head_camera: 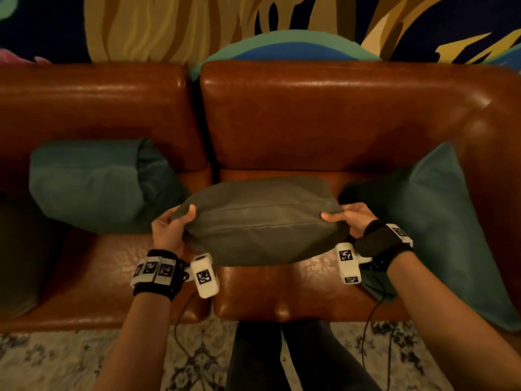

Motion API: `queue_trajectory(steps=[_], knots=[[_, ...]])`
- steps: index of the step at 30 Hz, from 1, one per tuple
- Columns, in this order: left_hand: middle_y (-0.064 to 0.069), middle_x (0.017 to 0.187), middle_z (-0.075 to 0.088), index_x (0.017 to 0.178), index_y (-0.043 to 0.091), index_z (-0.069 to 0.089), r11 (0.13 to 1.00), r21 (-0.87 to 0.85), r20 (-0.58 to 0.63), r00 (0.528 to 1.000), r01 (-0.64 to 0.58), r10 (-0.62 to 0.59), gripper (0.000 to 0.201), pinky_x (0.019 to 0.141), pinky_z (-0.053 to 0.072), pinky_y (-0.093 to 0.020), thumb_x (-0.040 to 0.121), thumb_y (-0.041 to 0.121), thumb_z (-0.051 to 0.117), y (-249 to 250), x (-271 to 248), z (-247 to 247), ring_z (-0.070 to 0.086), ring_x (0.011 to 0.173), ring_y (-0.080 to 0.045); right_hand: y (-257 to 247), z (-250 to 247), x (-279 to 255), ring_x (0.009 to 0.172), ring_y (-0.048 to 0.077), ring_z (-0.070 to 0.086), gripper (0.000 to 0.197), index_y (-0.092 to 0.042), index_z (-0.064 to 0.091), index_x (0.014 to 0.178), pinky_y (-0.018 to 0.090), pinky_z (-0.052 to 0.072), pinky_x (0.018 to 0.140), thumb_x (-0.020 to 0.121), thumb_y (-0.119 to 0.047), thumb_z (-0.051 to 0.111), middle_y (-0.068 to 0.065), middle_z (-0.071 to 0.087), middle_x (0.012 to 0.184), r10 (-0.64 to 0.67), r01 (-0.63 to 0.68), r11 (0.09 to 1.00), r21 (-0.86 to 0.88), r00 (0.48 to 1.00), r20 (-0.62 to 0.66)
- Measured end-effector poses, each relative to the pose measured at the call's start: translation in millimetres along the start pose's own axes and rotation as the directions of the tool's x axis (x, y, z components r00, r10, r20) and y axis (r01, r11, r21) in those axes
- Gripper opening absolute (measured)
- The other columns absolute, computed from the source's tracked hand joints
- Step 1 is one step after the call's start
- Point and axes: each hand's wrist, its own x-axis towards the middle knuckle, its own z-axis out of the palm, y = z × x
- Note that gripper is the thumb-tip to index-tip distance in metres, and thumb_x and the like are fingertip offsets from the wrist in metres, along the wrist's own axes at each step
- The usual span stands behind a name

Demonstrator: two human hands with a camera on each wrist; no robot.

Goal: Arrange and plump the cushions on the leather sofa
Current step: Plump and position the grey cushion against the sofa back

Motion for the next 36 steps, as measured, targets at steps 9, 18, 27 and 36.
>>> queue_trajectory(steps=[9, 18, 27, 36], knots=[[-0.026, 0.086, 0.067, 0.085, 0.002, 0.063, 0.517, 0.806, 0.012, 0.882, -0.288, 0.471, 0.049, 0.076, 0.048, -0.045, 0.094, 0.048, 0.049, -4, -20, -3, 0.062, 0.088, -0.044, 8, 2, 5, 0.088, 0.027, 0.064, 0.074, -0.008, 0.067, 0.093, 0.036, 0.054, 0.078, 0.046, -0.062, 0.085, 0.008, 0.069, 0.093, -0.167, -0.03, 0.748, -0.663, 0.959, -0.231], [-0.017, 0.069, 0.06, 0.07, -0.005, 0.062, 0.693, 0.677, -0.072, 0.915, -0.247, 0.397, 0.058, 0.068, 0.036, -0.03, 0.081, 0.052, 0.068, 2, -24, 1, 0.05, 0.066, -0.027, 2, -5, 4, 0.093, 0.026, 0.067, 0.075, -0.01, 0.069, 0.1, 0.039, 0.051, 0.092, 0.055, -0.069, 0.076, 0.009, 0.071, 0.1, -0.056, 0.072, 0.997, 0.041, 0.949, -0.309], [-0.011, 0.06, 0.057, 0.064, 0.002, 0.06, 0.588, 0.754, -0.096, 0.837, -0.293, 0.539, 0.049, 0.063, 0.034, -0.03, 0.086, 0.045, 0.066, -8, -7, -26, 0.056, 0.064, -0.03, 19, -16, -13, 0.073, 0.026, 0.058, 0.051, -0.014, 0.064, 0.065, 0.031, 0.042, 0.072, 0.065, -0.065, 0.073, 0.006, 0.061, 0.069, -0.352, 0.128, 0.891, -0.436, 0.802, -0.483], [0.005, 0.161, 0.019, 0.143, 0.054, 0.024, -0.248, 0.806, 0.59, 0.706, -0.537, 0.391, 0.057, 0.104, -0.011, -0.071, 0.088, 0.066, 0.032, -37, -36, 16, 0.006, 0.15, -0.028, 28, 42, -31, 0.137, 0.033, 0.027, 0.087, -0.03, 0.04, 0.132, 0.056, 0.021, 0.104, 0.058, -0.069, 0.064, 0.009, 0.034, 0.148, -0.736, 0.06, 0.344, -0.937, 0.637, -0.23]])
